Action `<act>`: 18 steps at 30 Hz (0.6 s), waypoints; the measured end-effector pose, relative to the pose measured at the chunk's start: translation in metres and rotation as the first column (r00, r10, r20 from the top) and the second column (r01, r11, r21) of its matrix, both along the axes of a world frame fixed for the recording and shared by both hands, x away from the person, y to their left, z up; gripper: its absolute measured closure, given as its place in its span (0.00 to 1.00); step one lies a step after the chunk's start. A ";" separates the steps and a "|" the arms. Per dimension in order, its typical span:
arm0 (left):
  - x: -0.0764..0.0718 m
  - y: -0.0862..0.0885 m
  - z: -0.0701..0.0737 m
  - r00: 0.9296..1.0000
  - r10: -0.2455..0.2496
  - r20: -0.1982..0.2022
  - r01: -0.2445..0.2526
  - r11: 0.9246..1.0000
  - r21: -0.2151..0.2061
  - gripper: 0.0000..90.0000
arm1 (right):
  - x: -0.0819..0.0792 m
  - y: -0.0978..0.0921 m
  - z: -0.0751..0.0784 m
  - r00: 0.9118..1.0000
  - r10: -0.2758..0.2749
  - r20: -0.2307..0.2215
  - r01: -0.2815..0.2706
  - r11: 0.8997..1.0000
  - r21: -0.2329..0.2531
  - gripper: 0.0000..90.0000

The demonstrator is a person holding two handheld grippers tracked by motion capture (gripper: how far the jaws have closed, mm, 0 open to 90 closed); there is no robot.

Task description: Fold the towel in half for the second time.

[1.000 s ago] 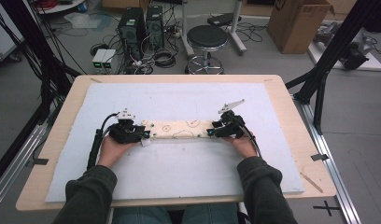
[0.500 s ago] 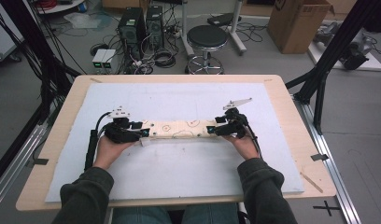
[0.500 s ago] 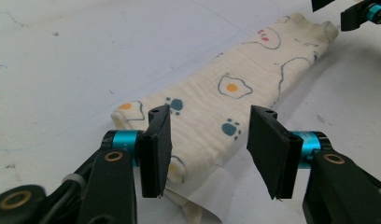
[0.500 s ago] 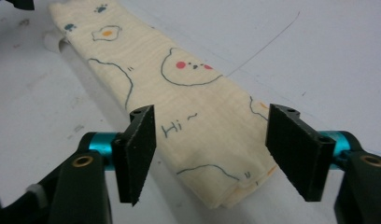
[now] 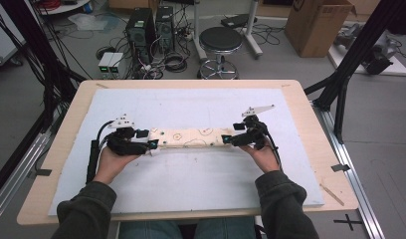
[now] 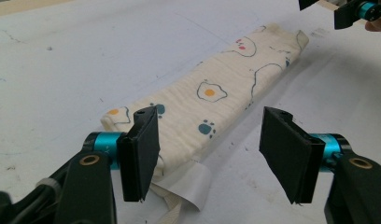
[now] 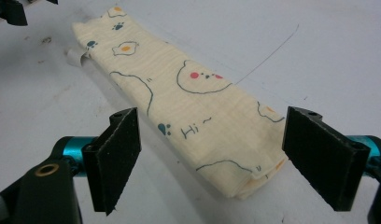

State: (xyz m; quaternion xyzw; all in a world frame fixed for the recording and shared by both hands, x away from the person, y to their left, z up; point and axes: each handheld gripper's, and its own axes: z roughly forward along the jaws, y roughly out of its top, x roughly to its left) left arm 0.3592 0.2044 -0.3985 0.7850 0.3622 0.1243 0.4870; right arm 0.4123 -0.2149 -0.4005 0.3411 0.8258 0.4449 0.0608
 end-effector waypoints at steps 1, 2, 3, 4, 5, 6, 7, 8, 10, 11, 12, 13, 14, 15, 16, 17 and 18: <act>-0.001 0.000 0.000 1.000 0.000 0.001 0.000 1.000 0.000 0.41 | 0.000 0.000 0.001 1.000 0.000 0.003 0.000 1.000 0.000 0.20; -0.001 0.001 0.001 1.000 0.001 0.001 -0.001 1.000 0.001 0.40 | -0.001 0.000 0.001 1.000 0.000 0.008 0.000 1.000 -0.001 0.19; -0.002 0.001 0.001 1.000 0.000 0.002 0.000 1.000 0.001 0.40 | -0.002 -0.001 0.002 1.000 -0.006 0.007 0.006 1.000 -0.003 0.19; -0.002 0.002 0.001 1.000 0.002 0.001 -0.002 1.000 -0.001 0.39 | -0.002 -0.001 0.002 1.000 -0.007 0.008 0.007 1.000 -0.003 0.19; -0.003 0.002 0.002 1.000 -0.002 0.005 0.002 1.000 0.004 0.38 | -0.003 -0.001 0.003 1.000 -0.004 0.008 0.004 1.000 -0.001 0.19; -0.004 0.002 0.002 1.000 0.002 0.006 -0.002 1.000 0.004 0.38 | -0.003 -0.001 0.003 1.000 -0.003 0.015 0.003 1.000 -0.001 0.18; -0.004 0.003 0.003 1.000 0.000 0.008 0.000 1.000 0.007 0.37 | -0.004 -0.002 0.004 1.000 -0.002 0.015 0.002 1.000 -0.001 0.18; -0.005 0.003 0.003 1.000 0.002 0.010 -0.002 1.000 0.003 0.37 | -0.005 -0.002 0.004 1.000 -0.004 0.016 0.004 1.000 -0.001 0.17; -0.008 0.004 0.003 1.000 0.000 0.016 0.000 1.000 0.007 0.36 | -0.006 -0.002 0.006 1.000 -0.004 0.017 0.004 1.000 -0.003 0.16; -0.009 0.005 0.003 1.000 0.000 0.019 0.000 1.000 0.011 0.36 | -0.008 -0.002 0.006 1.000 -0.005 0.019 0.005 1.000 -0.006 0.16; -0.010 0.006 0.003 1.000 0.000 0.018 0.000 1.000 0.014 0.36 | -0.008 -0.002 0.007 1.000 -0.006 0.022 0.006 1.000 -0.005 0.15; -0.011 0.007 0.003 1.000 0.002 0.017 -0.002 1.000 0.013 0.36 | -0.010 -0.002 0.008 1.000 -0.010 0.021 0.010 1.000 -0.004 0.15; -0.013 0.008 0.002 1.000 0.004 0.020 -0.004 1.000 0.014 0.36 | -0.010 -0.003 0.009 1.000 -0.009 0.023 0.009 1.000 -0.003 0.15; -0.014 0.009 0.003 1.000 0.001 0.020 -0.002 1.000 0.018 0.36 | -0.011 -0.003 0.009 1.000 -0.007 0.026 0.007 1.000 -0.001 0.14; -0.015 0.010 0.003 1.000 0.004 0.022 -0.004 1.000 0.016 0.36 | -0.012 -0.003 0.010 1.000 -0.010 0.026 0.010 1.000 -0.002 0.14; -0.016 0.011 0.003 1.000 0.004 0.021 -0.004 1.000 0.015 0.36 | -0.012 -0.003 0.010 1.000 -0.009 0.029 0.009 1.000 -0.002 0.14; -0.017 0.011 0.003 1.000 0.003 0.024 -0.004 1.000 0.016 0.36 | -0.013 -0.003 0.011 0.999 -0.011 0.030 0.011 1.000 -0.001 0.14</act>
